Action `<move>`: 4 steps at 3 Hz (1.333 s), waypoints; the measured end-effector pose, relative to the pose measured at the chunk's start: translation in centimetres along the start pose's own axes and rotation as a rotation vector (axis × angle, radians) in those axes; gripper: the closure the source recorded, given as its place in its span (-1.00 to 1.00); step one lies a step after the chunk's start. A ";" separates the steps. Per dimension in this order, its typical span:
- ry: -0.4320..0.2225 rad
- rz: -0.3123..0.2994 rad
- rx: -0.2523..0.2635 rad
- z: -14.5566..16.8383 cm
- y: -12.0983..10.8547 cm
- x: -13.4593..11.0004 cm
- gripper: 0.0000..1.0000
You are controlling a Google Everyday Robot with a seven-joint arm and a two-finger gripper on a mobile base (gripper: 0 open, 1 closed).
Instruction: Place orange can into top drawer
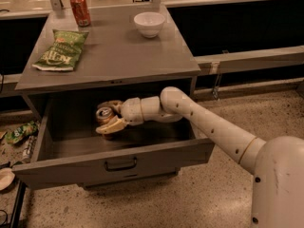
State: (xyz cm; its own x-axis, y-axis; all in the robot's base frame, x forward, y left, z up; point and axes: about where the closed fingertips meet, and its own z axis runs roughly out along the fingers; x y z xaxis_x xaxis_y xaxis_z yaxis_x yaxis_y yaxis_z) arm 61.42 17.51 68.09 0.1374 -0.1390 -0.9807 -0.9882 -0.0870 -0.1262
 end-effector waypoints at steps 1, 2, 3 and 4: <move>0.015 0.013 -0.039 -0.3 0.1 0.1 -1.00; -0.016 0.039 -0.045 -2.1 0.3 -1.1 -0.70; -0.029 0.071 -0.029 -4.7 0.9 -3.2 -0.25; -0.029 0.084 0.009 -8.0 1.6 -6.6 0.23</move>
Offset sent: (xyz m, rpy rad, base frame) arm -0.0003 -0.0552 0.0372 0.0575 0.0890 0.0200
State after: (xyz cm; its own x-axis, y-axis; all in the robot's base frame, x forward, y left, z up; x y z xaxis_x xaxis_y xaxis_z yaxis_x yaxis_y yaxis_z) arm 59.49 10.36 75.56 0.0524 -0.1168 -0.9918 -0.9968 -0.0670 -0.0447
